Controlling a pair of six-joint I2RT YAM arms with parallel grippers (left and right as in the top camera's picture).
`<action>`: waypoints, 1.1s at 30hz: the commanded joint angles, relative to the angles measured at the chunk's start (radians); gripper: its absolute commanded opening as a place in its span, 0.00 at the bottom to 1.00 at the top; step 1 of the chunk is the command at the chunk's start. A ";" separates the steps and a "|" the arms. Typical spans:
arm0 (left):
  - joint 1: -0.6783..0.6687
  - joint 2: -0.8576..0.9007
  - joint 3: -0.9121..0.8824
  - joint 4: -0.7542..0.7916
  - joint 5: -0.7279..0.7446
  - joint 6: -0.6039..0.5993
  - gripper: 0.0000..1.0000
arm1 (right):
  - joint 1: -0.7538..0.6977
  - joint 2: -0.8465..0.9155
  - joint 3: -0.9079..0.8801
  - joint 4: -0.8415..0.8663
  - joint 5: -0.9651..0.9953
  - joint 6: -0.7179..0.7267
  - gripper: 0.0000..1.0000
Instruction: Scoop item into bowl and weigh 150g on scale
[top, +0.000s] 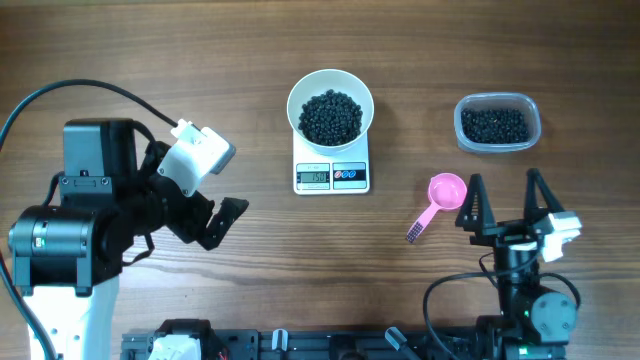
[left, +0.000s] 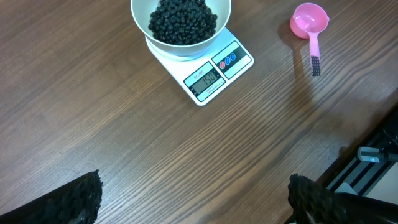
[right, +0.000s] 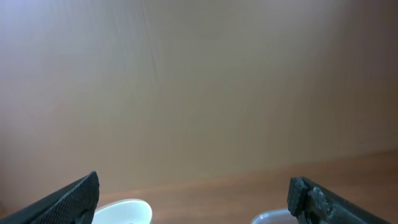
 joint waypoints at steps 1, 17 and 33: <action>0.007 -0.003 0.012 -0.001 0.015 0.019 1.00 | 0.005 -0.012 -0.016 0.011 0.012 -0.037 1.00; 0.007 -0.003 0.012 -0.001 0.015 0.019 1.00 | 0.005 -0.012 -0.016 -0.254 0.013 -0.037 1.00; 0.007 -0.003 0.012 -0.001 0.015 0.019 1.00 | 0.005 -0.012 -0.016 -0.274 0.012 -0.248 1.00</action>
